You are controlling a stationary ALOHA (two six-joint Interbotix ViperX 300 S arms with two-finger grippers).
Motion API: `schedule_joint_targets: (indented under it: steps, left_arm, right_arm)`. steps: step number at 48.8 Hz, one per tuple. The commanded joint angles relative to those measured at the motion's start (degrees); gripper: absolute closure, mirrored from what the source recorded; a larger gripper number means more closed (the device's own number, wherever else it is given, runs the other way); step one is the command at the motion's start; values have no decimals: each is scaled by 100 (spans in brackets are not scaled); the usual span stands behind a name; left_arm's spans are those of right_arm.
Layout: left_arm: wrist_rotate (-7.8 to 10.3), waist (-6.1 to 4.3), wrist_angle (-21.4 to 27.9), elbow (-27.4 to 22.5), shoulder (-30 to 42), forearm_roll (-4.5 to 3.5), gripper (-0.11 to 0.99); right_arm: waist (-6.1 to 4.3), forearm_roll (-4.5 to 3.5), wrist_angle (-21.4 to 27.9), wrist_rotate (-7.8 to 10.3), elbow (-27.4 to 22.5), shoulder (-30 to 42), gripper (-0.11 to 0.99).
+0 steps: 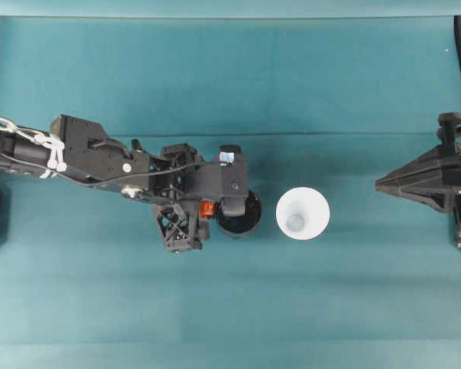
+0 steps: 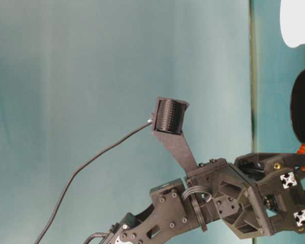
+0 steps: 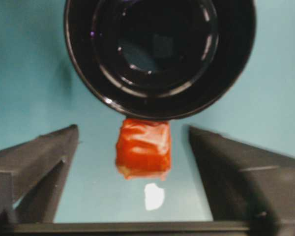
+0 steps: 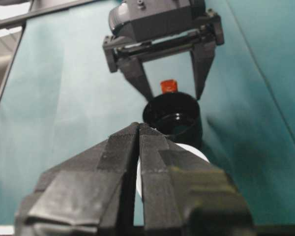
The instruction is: Put the paper cup into the moved red handle cup holder.
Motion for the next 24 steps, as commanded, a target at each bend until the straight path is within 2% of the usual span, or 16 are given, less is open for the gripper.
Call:
schedule_joint_targets:
  steps: [1,9,17,24]
  left_arm:
    - [18,-35,-35,-53,-53,9,-10]
    - [62,-44,193,18,-422,9,-8]
    - [88,-97,712,202,-1441,18,-8]
    - [88,-114,773,615,-2373,18,-8]
  right_arm:
    - [-9,18,26,53,-123,35,96]
    - [0,18,149,53,-132,35,96]
    - [-9,18,229,53,-132,35,96]
    - [-62,18,396,62,-149,44,96]
